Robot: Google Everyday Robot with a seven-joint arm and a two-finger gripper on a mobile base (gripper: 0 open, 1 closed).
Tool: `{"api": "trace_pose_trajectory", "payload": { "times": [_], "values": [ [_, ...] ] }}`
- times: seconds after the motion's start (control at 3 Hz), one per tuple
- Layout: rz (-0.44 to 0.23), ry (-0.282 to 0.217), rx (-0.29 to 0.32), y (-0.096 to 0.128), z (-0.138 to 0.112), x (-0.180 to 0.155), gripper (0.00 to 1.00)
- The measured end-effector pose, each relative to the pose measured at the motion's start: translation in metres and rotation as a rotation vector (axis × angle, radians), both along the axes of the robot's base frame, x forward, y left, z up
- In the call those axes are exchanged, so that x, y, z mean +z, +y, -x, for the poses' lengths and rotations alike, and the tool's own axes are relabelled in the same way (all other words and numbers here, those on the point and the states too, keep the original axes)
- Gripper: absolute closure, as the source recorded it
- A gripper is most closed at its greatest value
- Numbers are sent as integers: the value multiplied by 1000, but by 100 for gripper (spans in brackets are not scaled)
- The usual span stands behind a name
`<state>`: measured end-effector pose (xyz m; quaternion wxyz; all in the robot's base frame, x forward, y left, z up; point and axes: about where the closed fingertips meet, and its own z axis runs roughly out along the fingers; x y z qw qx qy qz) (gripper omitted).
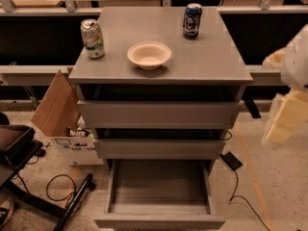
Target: Close bottom drawer
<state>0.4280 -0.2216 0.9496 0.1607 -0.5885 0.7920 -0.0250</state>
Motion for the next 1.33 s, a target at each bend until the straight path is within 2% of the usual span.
{"api": "trace_pose_trajectory", "payload": {
  "times": [0.33,0.67,1.0,1.33],
  "values": [
    [-90,-11,-46,-1,32,-73,0],
    [-108,-14,-42,1,52,-140,0],
    [-130,37,-57,2,70,-231,0],
    [-156,126,-85,7,81,-297,0]
  ]
}}
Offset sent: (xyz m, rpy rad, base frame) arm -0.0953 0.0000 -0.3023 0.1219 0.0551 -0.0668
